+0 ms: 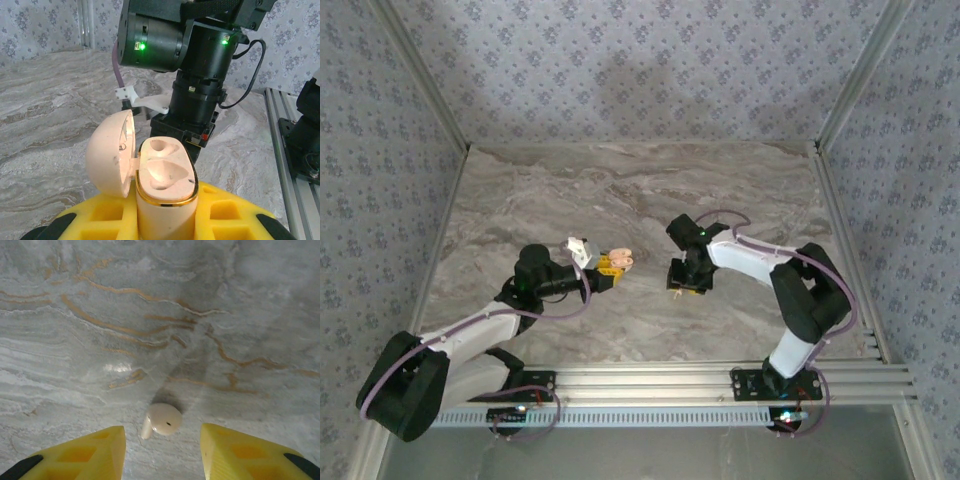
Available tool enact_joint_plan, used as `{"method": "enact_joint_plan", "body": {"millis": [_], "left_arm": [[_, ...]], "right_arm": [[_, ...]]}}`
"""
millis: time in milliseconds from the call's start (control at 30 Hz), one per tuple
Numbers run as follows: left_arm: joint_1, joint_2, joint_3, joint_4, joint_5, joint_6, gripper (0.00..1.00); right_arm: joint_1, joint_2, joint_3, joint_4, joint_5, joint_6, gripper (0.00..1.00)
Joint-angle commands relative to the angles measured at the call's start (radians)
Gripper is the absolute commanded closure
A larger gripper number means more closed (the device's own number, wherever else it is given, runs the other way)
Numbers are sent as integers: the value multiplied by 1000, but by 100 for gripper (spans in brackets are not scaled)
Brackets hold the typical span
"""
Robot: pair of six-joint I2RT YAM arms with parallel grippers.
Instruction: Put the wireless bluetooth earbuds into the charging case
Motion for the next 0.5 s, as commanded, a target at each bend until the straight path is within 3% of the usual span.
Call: {"method": "enact_joint_plan", "body": {"millis": [0, 467], "left_arm": [[9, -19, 28, 9, 9, 17, 87], [10, -22, 26, 5, 4, 17, 87]], "right_arm": [[-4, 27, 4, 27, -17, 17, 56], [0, 64, 21, 43, 18, 7, 66]]}}
